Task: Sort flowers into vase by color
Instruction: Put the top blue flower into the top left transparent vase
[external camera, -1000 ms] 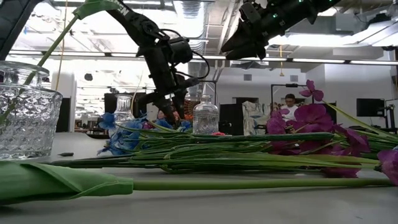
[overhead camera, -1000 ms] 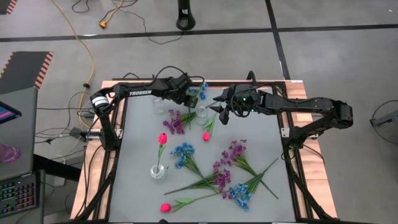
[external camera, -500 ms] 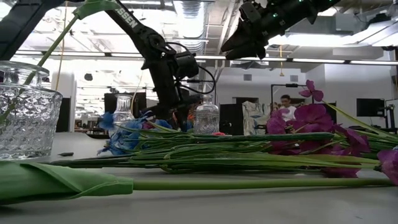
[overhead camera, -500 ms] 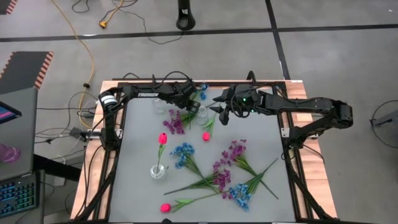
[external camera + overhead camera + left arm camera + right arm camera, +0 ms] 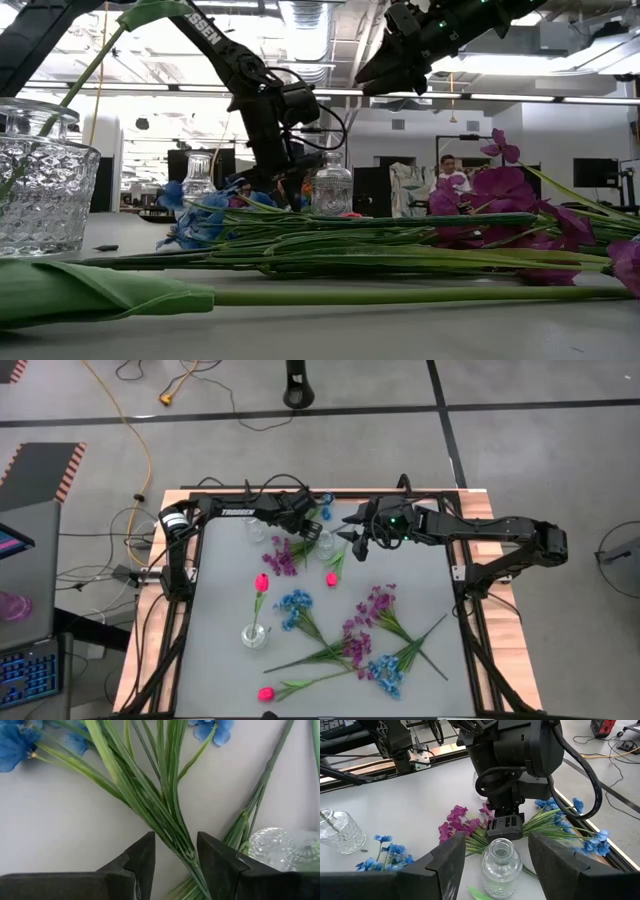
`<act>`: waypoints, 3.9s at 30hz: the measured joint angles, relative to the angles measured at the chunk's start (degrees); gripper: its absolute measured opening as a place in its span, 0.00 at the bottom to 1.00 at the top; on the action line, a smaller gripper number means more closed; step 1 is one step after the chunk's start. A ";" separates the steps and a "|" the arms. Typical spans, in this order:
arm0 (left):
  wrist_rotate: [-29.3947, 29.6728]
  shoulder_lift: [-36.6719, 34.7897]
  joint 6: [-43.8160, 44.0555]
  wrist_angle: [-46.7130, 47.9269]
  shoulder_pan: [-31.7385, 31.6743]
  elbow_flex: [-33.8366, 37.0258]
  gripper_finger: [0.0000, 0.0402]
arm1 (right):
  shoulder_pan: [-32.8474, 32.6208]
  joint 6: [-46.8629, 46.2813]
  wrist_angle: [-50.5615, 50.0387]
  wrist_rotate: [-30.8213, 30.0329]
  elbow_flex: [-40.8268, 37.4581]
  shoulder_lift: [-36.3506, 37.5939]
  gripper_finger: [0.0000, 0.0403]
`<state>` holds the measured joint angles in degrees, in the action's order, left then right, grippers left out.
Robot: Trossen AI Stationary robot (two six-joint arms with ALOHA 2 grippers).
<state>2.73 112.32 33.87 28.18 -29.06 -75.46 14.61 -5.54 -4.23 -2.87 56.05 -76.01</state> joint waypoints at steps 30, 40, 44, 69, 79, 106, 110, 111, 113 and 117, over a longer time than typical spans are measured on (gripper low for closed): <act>-1.09 2.09 -0.19 -3.05 0.09 -0.45 0.03 | 0.04 0.00 0.17 0.00 0.00 0.00 0.61; -2.94 2.02 -3.59 -0.90 0.03 -10.00 0.01 | 0.04 -0.02 0.17 0.00 0.00 0.00 0.61; -2.95 2.01 -6.53 2.82 -0.58 -16.37 0.01 | 0.04 -0.02 0.17 0.00 0.00 0.00 0.61; 10.39 -30.80 -19.17 7.61 -4.75 -13.67 0.01 | 0.04 -0.02 0.17 -0.03 0.00 0.00 0.61; 13.66 -53.35 -20.37 -26.19 -5.07 23.90 0.01 | 0.04 -0.02 0.26 -0.04 0.00 0.00 0.61; 22.00 -58.82 -37.93 -68.49 -5.07 55.14 0.02 | 0.04 -0.02 0.37 -0.02 0.00 0.00 0.61; 21.98 -58.83 -37.79 -69.18 -5.07 55.14 0.02 | 0.04 -0.01 0.37 -0.02 0.00 0.00 0.61; 21.98 -58.83 -37.64 -68.77 -5.07 55.14 0.02 | 0.04 -0.02 0.37 -0.02 0.00 0.00 0.61; 21.99 -58.69 -37.45 -67.69 -5.07 55.14 0.02 | 0.04 -0.02 0.37 -0.02 0.00 -0.07 0.61; 21.93 -57.38 -35.49 -67.24 -5.07 55.14 0.02 | 0.04 0.00 0.35 -0.02 0.00 -0.11 0.61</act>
<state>24.67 54.94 -1.62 -39.07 -34.13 -20.32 14.66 -5.54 -3.88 -2.90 56.05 -76.12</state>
